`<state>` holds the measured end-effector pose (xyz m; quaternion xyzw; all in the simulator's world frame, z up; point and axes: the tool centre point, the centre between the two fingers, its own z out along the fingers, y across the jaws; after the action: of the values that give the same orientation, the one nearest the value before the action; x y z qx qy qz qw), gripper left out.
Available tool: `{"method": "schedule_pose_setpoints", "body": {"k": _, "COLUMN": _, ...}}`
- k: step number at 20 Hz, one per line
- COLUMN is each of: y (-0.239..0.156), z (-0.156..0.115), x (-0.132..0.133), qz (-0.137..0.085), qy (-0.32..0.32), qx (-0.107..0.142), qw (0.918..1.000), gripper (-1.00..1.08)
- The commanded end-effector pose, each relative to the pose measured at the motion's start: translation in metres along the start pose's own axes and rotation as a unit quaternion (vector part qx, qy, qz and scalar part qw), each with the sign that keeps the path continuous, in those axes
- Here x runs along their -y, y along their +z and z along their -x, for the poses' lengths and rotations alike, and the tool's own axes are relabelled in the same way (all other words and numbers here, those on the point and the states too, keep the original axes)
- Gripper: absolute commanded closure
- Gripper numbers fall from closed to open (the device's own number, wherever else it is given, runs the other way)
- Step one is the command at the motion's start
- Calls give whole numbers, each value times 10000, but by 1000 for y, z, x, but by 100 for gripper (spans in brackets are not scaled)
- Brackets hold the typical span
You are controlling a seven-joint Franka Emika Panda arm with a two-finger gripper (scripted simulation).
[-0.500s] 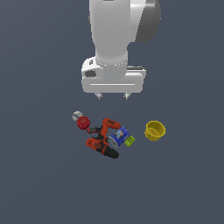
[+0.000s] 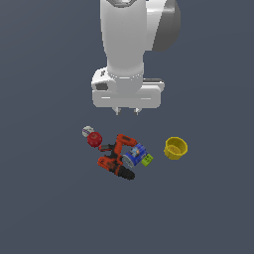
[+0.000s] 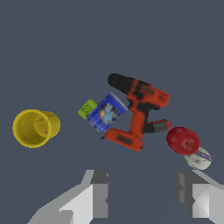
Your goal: Pick up a designated object from a clutter of objects.
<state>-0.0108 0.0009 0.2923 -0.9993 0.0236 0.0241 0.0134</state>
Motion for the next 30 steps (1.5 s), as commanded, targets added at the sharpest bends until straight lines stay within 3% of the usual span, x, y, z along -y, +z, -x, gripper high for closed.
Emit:
{"method": "schedule_pose_setpoints", "body": {"k": 1, "y": 0, "z": 0, "x": 0, "qz": 0, "qy": 4, "qx": -2, "qw": 10000, "gripper": -20}}
{"method": "schedule_pose_setpoints", "body": {"k": 8, "y": 7, "z": -6, "x": 11, "qz": 21, "qy": 21, "qx": 73, "qw": 10000, "gripper": -20}}
{"method": "schedule_pose_setpoints", "body": {"k": 15, "y": 27, "z": -20, "x": 43, "qz": 86, "qy": 70, "qx": 287, "qw": 9995, "gripper": -20}}
{"method": "schedule_pose_setpoints", "body": {"k": 30, "y": 127, "z": -40, "x": 179, "qz": 429, "qy": 283, "qx": 1075, "qw": 9929, "gripper": -20}}
